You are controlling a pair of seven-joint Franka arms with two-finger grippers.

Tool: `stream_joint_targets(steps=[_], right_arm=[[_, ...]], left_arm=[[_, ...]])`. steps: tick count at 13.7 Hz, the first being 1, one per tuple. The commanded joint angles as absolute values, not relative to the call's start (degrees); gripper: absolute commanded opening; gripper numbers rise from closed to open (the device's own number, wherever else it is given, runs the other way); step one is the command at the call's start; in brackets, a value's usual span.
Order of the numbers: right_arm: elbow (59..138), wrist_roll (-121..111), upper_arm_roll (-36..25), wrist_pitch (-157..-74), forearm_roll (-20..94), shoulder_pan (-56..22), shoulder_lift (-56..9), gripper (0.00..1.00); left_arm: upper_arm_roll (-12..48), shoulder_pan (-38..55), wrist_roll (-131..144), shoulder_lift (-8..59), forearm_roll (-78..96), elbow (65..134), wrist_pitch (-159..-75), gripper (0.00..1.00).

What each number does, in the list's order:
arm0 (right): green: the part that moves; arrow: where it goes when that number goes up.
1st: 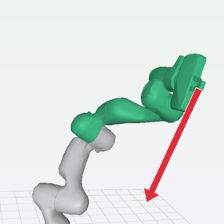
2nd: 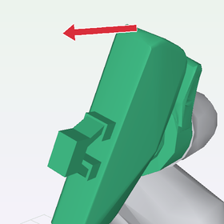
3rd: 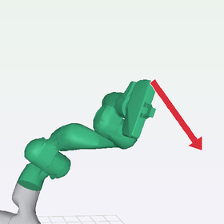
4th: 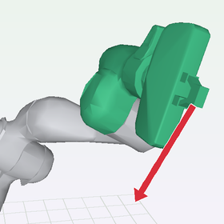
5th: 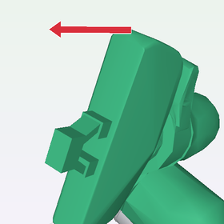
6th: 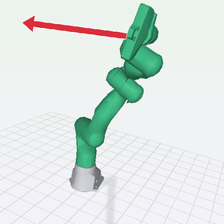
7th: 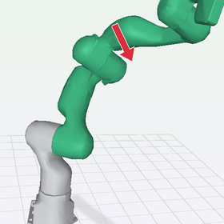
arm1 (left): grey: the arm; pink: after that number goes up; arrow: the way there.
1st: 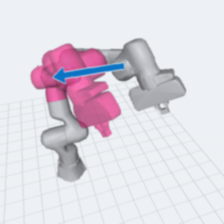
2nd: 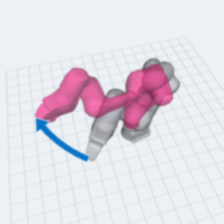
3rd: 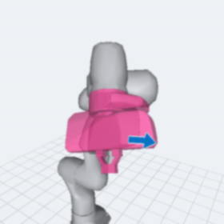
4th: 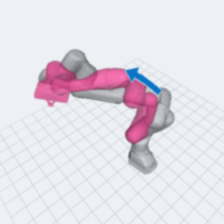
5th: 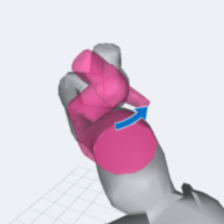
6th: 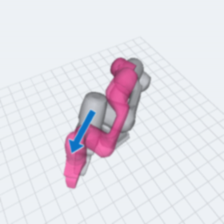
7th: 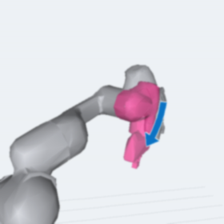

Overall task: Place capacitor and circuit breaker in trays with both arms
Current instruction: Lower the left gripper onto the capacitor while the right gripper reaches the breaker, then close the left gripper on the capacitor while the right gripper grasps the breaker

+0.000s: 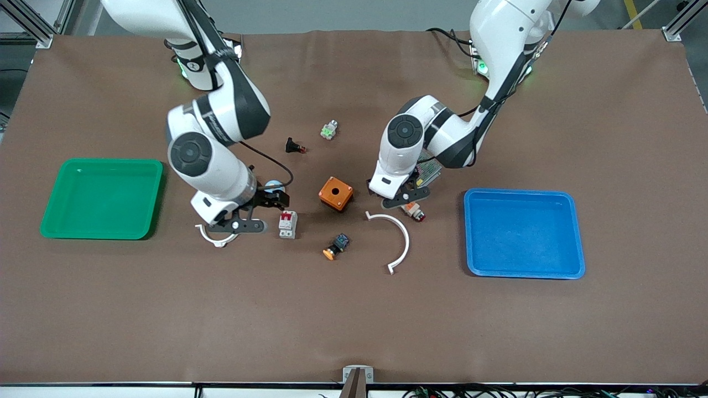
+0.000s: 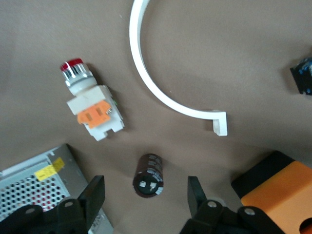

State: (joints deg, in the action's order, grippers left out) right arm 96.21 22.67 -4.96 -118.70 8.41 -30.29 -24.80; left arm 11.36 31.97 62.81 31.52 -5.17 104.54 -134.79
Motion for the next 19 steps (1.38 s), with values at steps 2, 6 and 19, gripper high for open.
stream_joint_targets(steps=[2, 6, 19], right_arm=[[95.7, 23.0, -5.6, -120.9, 9.0, -31.1, -28.2, 1.0], [95.7, 23.0, -5.6, -125.0, 8.9, -31.2, -31.6, 1.0], [97.4, 23.1, -5.8, -131.6, 8.8, -33.5, -36.1, 1.0]], left_arm=[[11.1, 33.1, 67.4, 33.7, -9.0, 104.4, -136.8, 0.67], [11.1, 33.2, 67.6, 34.3, -9.1, 104.4, -136.8, 0.57], [11.0, 33.3, 67.4, 32.5, -9.1, 103.1, -135.5, 0.0]])
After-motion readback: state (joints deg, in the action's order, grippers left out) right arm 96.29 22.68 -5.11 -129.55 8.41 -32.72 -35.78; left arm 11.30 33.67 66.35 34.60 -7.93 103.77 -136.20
